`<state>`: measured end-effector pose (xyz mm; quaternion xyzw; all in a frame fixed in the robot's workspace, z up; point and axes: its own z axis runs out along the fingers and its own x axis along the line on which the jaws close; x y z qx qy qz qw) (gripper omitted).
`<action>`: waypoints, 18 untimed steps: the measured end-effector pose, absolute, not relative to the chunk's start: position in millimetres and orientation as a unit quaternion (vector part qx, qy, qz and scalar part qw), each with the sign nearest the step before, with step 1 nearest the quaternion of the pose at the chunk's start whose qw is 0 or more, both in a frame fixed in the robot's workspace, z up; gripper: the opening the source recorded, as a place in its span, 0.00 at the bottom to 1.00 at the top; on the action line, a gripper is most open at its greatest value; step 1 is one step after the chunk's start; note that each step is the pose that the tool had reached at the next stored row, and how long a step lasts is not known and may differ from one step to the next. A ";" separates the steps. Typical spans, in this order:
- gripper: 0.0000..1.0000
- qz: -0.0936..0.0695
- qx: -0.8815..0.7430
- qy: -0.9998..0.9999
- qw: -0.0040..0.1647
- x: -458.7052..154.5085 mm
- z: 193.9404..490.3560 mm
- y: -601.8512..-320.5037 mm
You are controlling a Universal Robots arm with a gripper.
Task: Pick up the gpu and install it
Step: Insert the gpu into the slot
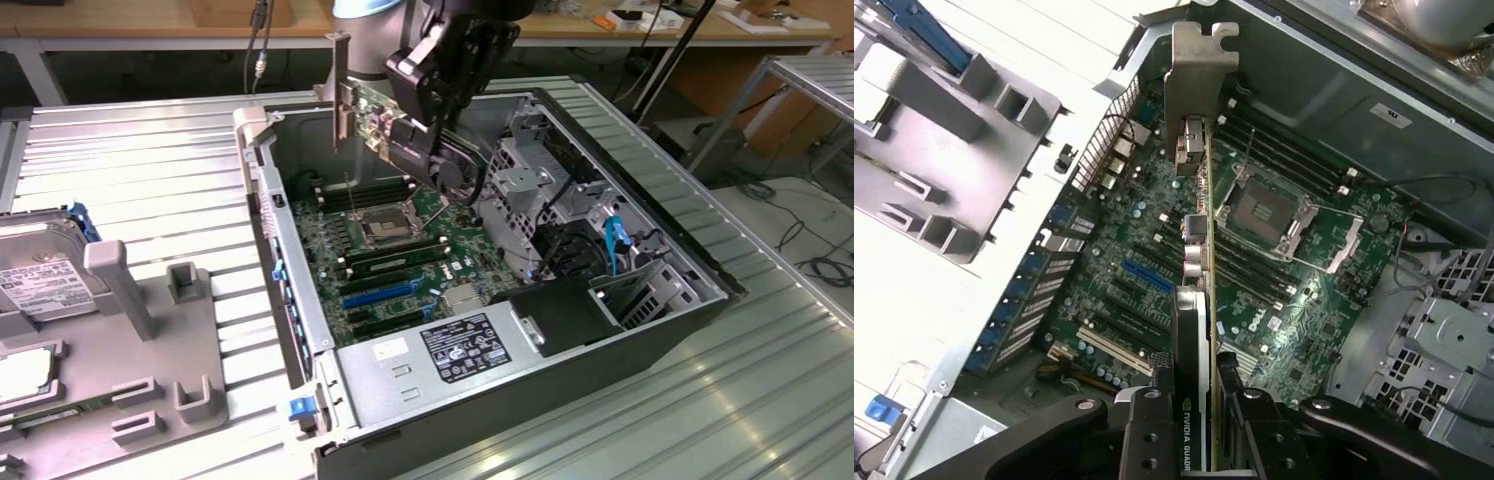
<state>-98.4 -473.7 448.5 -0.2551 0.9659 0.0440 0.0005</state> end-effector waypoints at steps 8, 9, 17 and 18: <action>0.27 0.044 -0.278 0.959 -0.001 -98.4 448.5 -473.8; 0.27 0.044 -0.282 0.959 -0.001 -98.4 448.5 -473.7; 0.27 0.044 -0.305 0.951 -0.002 -98.4 448.6 -473.8; 0.27 0.044 -0.308 0.950 -0.002 -98.4 448.5 -473.8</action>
